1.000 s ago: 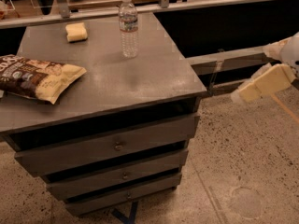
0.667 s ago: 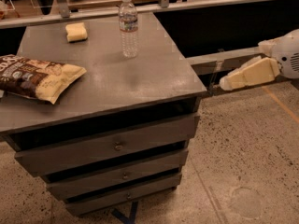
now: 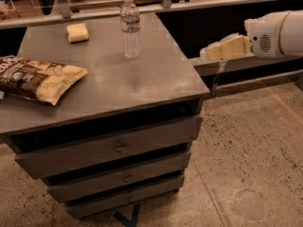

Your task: Move water bottle near brown chip bag

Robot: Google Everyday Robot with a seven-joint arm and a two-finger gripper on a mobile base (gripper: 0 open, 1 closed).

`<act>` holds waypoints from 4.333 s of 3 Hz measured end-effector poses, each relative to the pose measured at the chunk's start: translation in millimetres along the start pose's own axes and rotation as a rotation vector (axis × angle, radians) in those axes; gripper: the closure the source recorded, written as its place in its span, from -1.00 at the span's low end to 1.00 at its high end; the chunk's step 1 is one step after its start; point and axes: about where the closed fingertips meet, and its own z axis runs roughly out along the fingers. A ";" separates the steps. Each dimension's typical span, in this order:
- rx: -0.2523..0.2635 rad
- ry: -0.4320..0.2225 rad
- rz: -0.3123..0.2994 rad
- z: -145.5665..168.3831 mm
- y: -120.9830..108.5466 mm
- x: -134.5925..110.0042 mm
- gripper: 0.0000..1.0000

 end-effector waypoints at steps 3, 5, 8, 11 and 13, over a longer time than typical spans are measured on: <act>-0.027 -0.066 0.024 34.0 10.0 6.8 -1.00; -0.050 -0.161 -0.032 92.5 19.8 -1.2 -1.00; -0.373 -0.298 -0.057 177.8 71.2 -51.1 -1.00; -0.347 -0.260 -0.062 258.3 66.4 -49.6 -1.00; -0.318 -0.301 -0.003 294.1 63.2 -68.1 -1.00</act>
Offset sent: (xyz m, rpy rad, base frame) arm 0.0102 0.0122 -0.0182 0.0583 0.0169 0.0156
